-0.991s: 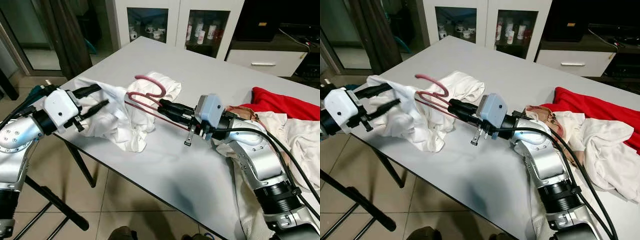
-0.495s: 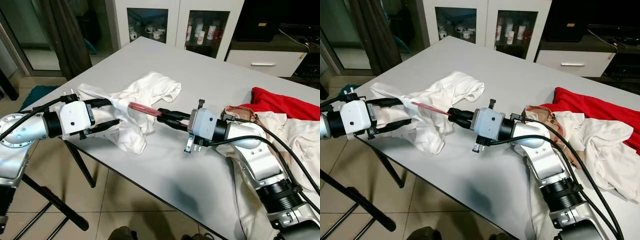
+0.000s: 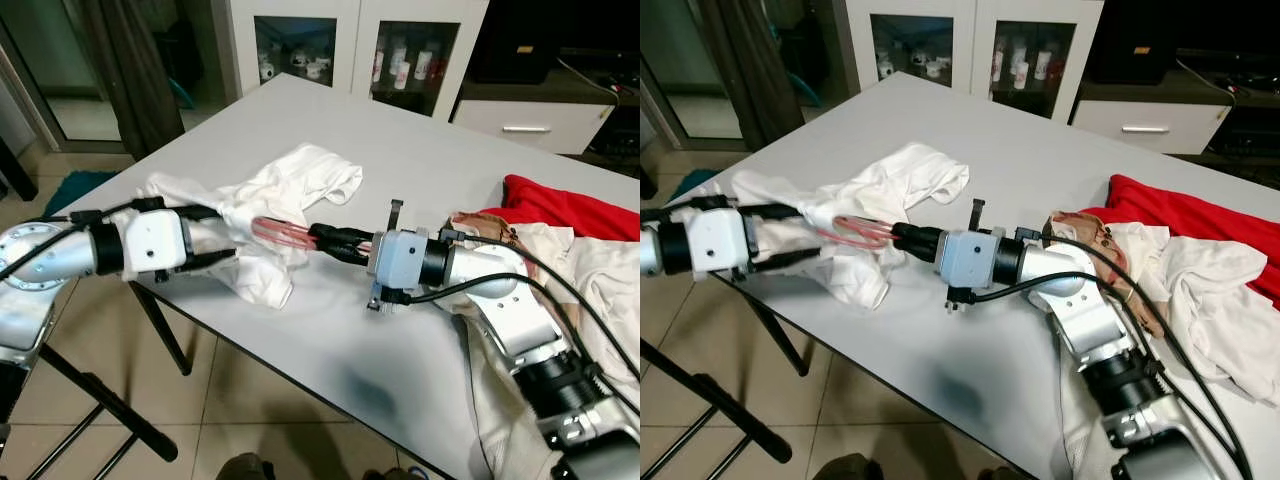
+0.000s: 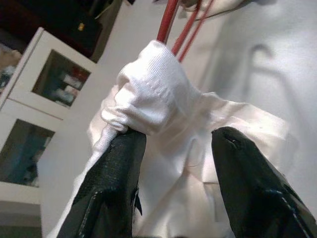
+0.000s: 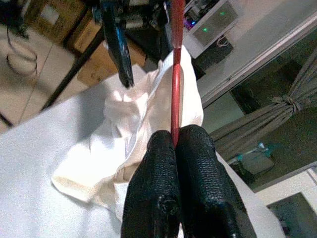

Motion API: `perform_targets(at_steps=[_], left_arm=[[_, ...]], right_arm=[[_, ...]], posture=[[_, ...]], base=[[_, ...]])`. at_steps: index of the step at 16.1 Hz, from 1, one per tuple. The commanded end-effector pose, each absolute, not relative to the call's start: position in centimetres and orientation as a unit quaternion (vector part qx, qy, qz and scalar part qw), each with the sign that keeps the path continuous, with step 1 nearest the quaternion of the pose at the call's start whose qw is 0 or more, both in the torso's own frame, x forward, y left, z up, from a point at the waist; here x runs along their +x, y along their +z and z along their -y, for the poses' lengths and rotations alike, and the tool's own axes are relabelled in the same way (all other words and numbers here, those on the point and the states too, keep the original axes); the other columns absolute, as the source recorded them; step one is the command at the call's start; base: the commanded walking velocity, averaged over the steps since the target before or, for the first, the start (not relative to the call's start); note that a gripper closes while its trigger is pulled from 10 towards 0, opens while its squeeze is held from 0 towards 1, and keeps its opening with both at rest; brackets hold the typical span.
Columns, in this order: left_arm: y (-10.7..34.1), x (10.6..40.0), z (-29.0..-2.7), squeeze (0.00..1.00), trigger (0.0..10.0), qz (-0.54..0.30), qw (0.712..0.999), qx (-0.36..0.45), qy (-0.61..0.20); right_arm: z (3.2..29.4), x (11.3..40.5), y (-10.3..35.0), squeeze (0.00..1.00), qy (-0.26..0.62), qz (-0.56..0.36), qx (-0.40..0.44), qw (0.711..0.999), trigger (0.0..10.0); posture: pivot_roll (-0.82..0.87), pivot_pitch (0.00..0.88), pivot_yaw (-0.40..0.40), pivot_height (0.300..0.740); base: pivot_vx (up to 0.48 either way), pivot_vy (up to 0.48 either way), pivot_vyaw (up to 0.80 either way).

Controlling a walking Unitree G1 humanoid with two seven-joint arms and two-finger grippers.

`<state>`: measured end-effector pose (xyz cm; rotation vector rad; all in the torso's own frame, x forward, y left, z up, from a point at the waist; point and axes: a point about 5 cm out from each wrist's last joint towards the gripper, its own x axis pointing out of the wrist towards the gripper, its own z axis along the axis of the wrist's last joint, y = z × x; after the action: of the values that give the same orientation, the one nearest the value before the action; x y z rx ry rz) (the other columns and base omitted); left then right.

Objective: Hang hanger

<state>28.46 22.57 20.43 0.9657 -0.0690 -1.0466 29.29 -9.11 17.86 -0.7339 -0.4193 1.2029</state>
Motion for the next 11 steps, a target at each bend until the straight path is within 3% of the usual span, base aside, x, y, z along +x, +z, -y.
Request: perform_targets(at_steps=[1, 6, 9, 11], left_arm=[[21.2, 28.3, -22.0, 0.0, 10.0, 0.04, 0.741, 0.455, -0.492], [20.3, 28.1, -22.2, 0.0, 10.0, 0.012, 0.732, 0.46, -0.502], [18.7, 28.0, -23.6, 0.0, 10.0, -0.054, 0.74, 0.446, -0.5], [18.5, 28.1, -23.6, 0.0, 10.0, -0.056, 0.741, 0.446, -0.499]], right_arm=[[8.9, 29.5, 17.7, 0.0, 0.55, 0.187, -0.363, 0.728, 10.0], [9.1, 30.2, 18.0, 0.0, 0.536, 0.194, -0.378, 0.729, 10.0], [8.9, 30.0, 18.9, 0.0, 0.537, 0.222, -0.38, 0.72, 10.0], [8.9, 29.9, 18.9, 0.0, 0.538, 0.227, -0.392, 0.711, 10.0]], posture=[[0.07, 0.0, 0.012, 0.74], [0.07, 0.0, 0.012, 0.74], [0.07, 0.0, 0.007, 0.74], [0.07, 0.0, 0.007, 0.74]], base=[[0.0, 0.0, 0.0], [0.0, 0.0, 0.0], [0.0, 0.0, 0.0], [0.0, 0.0, 0.0]])
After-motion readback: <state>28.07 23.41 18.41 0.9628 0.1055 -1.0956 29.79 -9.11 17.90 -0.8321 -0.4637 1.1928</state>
